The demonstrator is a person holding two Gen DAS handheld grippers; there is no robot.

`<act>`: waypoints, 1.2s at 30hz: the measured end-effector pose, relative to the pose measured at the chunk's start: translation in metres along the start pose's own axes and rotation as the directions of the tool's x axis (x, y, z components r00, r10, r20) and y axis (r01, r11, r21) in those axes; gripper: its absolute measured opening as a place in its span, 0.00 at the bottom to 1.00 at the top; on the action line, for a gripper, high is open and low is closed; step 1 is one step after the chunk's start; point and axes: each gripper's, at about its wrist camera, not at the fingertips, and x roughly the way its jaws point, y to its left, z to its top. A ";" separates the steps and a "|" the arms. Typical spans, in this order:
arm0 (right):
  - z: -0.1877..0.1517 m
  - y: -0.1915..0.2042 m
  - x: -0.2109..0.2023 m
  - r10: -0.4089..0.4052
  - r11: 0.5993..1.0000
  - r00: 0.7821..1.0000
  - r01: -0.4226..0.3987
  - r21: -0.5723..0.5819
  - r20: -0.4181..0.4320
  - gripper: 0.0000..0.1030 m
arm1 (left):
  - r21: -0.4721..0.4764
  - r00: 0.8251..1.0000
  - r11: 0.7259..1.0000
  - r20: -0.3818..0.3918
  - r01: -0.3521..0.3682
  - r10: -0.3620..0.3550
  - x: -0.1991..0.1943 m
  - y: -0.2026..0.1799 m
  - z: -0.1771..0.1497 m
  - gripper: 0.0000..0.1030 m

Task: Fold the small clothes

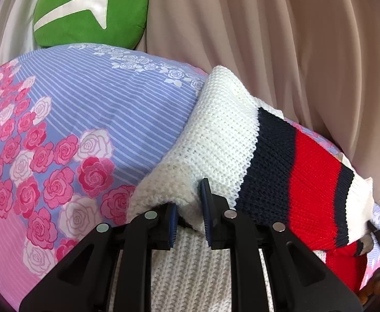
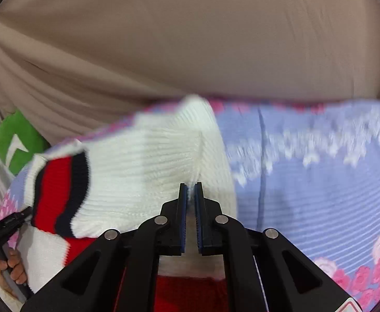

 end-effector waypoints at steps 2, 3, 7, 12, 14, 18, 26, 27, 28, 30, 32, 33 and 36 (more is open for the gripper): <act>0.001 0.003 -0.005 -0.011 1.000 1.000 0.011 -0.008 0.010 0.05 | 0.003 1.000 1.000 0.000 -0.004 0.004 0.001 0.000 0.000 0.16; -0.001 0.006 -0.003 -0.022 1.000 1.000 0.022 -0.019 0.007 0.05 | 0.004 1.000 1.000 -0.001 -0.004 0.004 0.001 -0.001 0.000 0.16; -0.011 0.009 -0.039 0.045 0.998 0.998 -0.048 0.048 0.053 0.16 | -0.014 0.999 0.999 0.000 0.034 -0.034 -0.002 0.004 -0.001 0.16; -0.071 -0.004 -0.131 0.079 0.997 0.995 -0.080 0.020 0.069 0.64 | 0.058 0.995 0.994 -0.029 0.095 -0.093 -0.057 0.026 -0.030 0.42; -0.106 -0.012 -0.159 0.074 0.997 0.997 -0.074 -0.002 0.027 0.65 | 0.084 0.992 0.989 -0.050 0.121 -0.117 -0.090 0.041 -0.051 0.58; -0.187 -0.030 -0.202 0.110 0.994 0.991 -0.109 0.025 -0.073 0.67 | 0.090 0.977 0.981 -0.139 0.173 -0.159 -0.155 0.077 -0.107 0.70; -0.271 -0.012 -0.228 0.250 0.968 0.958 -0.243 0.066 -0.138 0.78 | -0.080 0.922 0.948 -0.220 0.308 -0.319 -0.197 0.103 -0.173 0.72; -0.270 -0.008 -0.226 0.266 0.963 0.955 -0.258 0.074 -0.134 0.78 | -0.093 0.913 0.940 -0.224 0.327 -0.340 -0.197 0.100 -0.175 0.72; -0.269 -0.002 -0.221 0.289 0.956 0.947 -0.280 0.085 -0.138 0.78 | -0.099 0.906 0.934 -0.227 0.342 -0.356 -0.197 0.100 -0.177 0.71; -0.264 0.006 -0.212 0.302 0.952 0.943 -0.290 0.100 -0.139 0.78 | -0.089 0.908 0.935 -0.225 0.342 -0.354 -0.196 0.092 -0.180 0.61; -0.259 0.014 -0.207 0.299 0.952 0.945 -0.288 0.101 -0.129 0.68 | -0.086 0.895 0.927 -0.240 0.365 -0.375 -0.191 0.085 -0.180 0.33; -0.257 0.018 -0.205 0.307 0.949 0.945 -0.295 0.108 -0.117 0.46 | -0.092 0.895 0.928 -0.245 0.361 -0.372 -0.189 0.084 -0.179 0.25; -0.257 0.023 -0.207 0.328 0.940 0.942 -0.317 0.123 -0.079 0.13 | -0.090 0.900 0.925 -0.213 0.369 -0.379 -0.198 0.082 -0.177 0.07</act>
